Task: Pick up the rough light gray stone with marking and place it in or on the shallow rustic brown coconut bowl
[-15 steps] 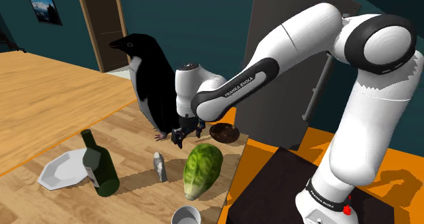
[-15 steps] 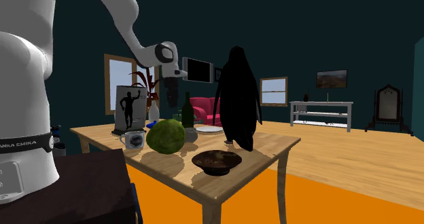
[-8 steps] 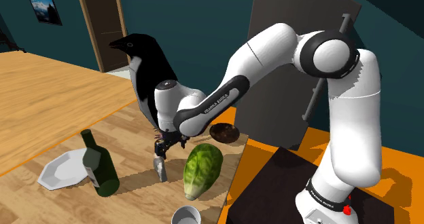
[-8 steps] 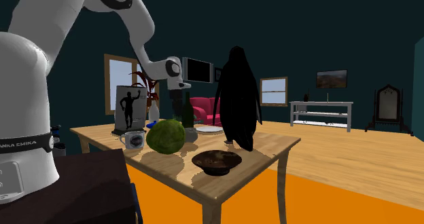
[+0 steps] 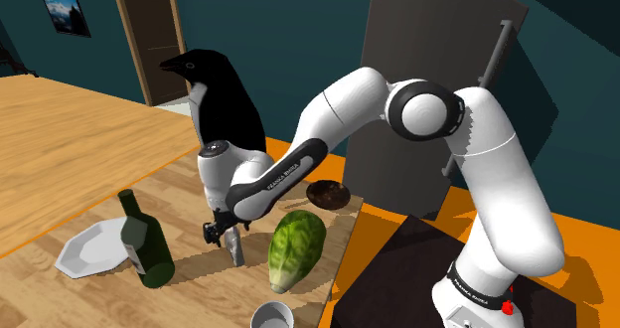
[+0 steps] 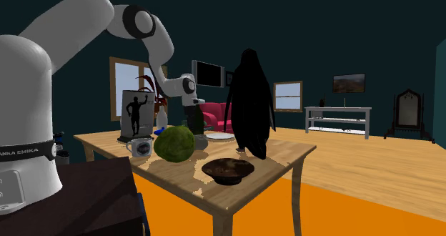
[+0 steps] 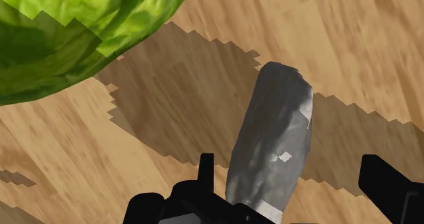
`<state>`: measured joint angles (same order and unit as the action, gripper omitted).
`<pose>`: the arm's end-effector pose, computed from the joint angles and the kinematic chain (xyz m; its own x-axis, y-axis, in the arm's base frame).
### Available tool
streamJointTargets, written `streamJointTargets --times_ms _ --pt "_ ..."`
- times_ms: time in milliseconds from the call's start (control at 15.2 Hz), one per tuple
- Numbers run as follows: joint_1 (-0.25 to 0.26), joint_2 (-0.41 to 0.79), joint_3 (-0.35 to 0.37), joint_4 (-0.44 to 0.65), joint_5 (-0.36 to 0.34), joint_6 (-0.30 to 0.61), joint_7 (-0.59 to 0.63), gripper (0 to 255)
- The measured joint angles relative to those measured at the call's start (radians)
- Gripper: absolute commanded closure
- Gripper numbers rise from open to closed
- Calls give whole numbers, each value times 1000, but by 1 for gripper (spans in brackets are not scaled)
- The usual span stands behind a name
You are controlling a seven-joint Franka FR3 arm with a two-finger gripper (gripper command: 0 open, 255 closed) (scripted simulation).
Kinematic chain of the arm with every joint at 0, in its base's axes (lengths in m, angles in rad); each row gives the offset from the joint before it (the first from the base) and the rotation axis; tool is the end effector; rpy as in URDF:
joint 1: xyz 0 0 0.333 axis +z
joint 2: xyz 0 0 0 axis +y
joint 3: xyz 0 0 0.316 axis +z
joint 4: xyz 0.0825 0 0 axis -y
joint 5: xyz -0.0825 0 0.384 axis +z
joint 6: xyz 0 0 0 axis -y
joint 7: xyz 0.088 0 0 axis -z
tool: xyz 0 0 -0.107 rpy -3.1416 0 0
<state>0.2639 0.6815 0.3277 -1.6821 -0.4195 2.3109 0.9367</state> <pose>0.5802 0.3515 0.2193 0.9894 -0.1240 0.0757 -0.1293 -0.9892 0.0695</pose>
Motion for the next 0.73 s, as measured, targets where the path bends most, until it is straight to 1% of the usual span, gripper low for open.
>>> streamJointTargets --times_ms 396,726 --pt "18 74 -22 36 -24 38 15 0" --pt "17 84 -26 35 -28 49 16 0"
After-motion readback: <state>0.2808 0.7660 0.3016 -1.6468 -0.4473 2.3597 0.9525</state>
